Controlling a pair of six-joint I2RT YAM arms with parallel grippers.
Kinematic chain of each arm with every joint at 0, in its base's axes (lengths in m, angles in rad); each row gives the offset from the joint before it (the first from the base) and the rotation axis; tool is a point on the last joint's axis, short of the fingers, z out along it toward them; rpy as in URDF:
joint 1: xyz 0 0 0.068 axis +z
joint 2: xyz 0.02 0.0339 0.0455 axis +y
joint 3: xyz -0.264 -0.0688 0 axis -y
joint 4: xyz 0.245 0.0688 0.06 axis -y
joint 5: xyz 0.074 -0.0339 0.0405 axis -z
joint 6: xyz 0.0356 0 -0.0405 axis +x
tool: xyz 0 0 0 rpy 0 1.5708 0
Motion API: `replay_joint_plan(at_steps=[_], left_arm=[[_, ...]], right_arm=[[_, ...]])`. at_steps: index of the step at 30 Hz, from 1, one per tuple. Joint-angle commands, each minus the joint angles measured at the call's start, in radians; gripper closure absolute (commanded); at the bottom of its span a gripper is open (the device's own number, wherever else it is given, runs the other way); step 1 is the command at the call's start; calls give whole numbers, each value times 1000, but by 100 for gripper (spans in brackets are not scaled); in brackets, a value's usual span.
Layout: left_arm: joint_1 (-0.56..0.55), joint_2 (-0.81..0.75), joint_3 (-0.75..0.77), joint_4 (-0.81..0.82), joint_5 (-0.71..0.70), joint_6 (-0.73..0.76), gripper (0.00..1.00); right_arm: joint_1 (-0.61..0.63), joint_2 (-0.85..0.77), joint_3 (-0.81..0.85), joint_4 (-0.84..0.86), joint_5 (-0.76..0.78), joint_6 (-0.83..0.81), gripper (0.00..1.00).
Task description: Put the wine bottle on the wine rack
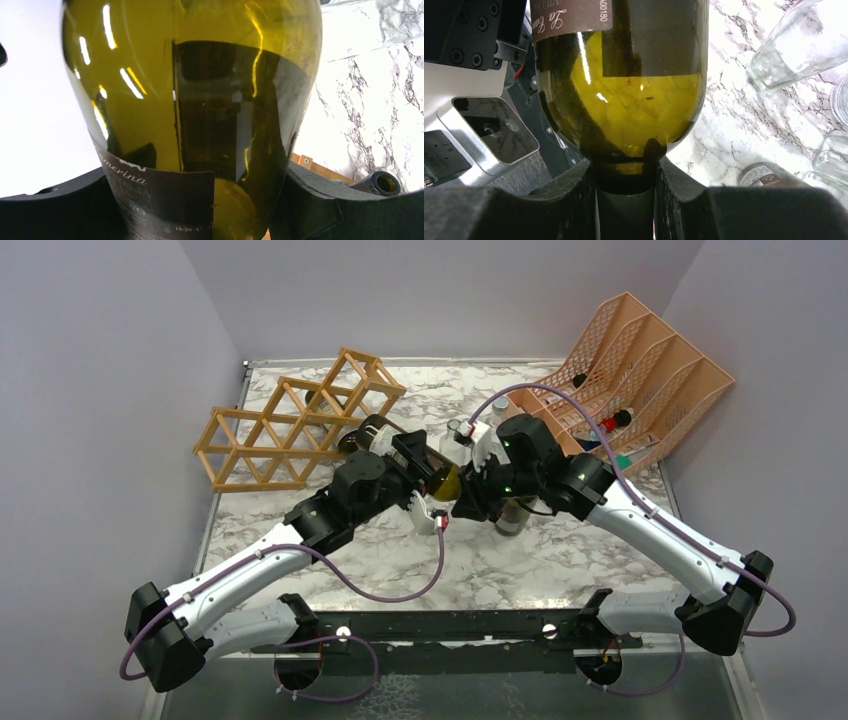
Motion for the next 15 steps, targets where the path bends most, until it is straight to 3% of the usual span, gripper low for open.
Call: replay_joint_plan(at_steps=[1,2,4,10,15], left_arm=[[-3,-28,1,132,13,-26,61],[-3,-34,-13,142,15,-35,47],[-3,-46,-31,149,15,-55,4],[-11,-80,-106,126,-17,-76,1],[-12,-150,-114,90,-9,-194,1]], right_arm=[[-1,-44,-14,96,53,32,99],[-1,-53,-16,109,62,36,99],[-1,-69,-13,132,81,46,99],[-1,-89,-22,208,169,92,99],[-1,-63,-23,236,164,101,99]])
